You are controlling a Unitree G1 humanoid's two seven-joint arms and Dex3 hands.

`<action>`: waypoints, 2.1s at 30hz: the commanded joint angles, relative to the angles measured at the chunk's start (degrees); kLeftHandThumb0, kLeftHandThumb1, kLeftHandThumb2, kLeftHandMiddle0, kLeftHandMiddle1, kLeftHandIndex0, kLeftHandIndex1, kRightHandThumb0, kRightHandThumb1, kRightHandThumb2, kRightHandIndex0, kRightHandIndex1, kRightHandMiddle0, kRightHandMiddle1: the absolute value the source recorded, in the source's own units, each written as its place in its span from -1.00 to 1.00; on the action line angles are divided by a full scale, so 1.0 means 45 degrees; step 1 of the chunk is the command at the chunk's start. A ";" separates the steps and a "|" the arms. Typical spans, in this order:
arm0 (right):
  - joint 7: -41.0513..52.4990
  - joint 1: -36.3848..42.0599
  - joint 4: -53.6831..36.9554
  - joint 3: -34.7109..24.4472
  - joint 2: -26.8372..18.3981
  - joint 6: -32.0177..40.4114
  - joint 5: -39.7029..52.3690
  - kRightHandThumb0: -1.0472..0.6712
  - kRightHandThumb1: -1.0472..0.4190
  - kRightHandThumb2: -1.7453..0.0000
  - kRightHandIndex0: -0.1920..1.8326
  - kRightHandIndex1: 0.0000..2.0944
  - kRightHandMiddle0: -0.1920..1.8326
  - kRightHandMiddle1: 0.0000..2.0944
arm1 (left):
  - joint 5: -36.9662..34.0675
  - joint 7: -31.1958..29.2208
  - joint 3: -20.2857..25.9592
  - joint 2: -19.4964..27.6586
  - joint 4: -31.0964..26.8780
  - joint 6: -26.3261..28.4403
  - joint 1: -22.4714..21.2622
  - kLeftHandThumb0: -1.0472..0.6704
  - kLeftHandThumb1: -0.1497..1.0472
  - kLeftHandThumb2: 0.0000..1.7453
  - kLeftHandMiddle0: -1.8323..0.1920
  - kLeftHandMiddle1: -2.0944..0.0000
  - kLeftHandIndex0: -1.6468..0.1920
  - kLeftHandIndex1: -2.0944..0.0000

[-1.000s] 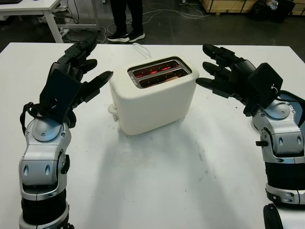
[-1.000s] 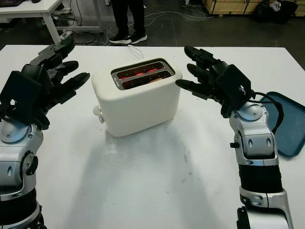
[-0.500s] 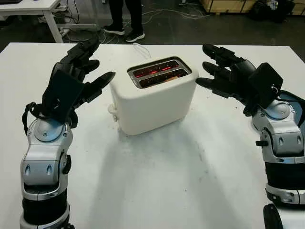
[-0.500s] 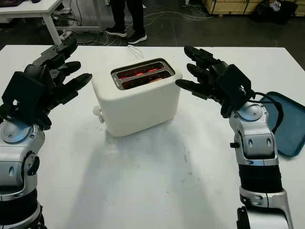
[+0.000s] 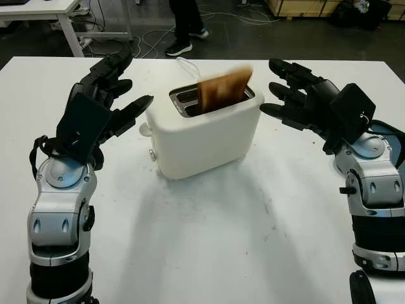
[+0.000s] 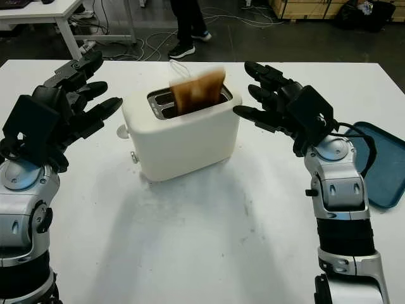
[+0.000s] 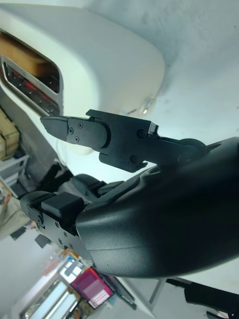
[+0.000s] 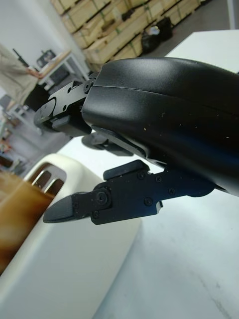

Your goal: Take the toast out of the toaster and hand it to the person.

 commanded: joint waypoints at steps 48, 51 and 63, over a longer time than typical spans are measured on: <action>0.3515 -0.7732 0.4724 0.5781 -0.1950 -0.7769 -0.8547 -0.27 -0.43 0.99 -0.08 0.05 0.17 -0.98 | -0.0057 0.0283 0.0038 -0.0100 -0.0093 0.0050 -0.0054 -0.22 0.79 -0.80 0.81 0.25 0.42 0.99; 0.3739 -0.7675 0.4720 0.5783 -0.1971 -0.7648 -0.8784 -0.23 -0.43 1.00 -0.09 0.04 0.18 -0.98 | -0.0126 0.0243 0.0063 -0.0125 -0.0052 -0.0011 -0.0066 -0.21 0.79 -0.80 0.81 0.26 0.42 0.99; 0.1736 -0.6922 0.5993 0.5600 -0.2267 -0.9839 -0.8760 -0.10 -0.49 1.00 -0.16 0.14 0.21 -0.99 | -0.0042 0.0211 -0.0020 -0.0038 0.0065 -0.0266 0.0063 -0.24 0.79 -0.82 0.81 0.23 0.40 0.98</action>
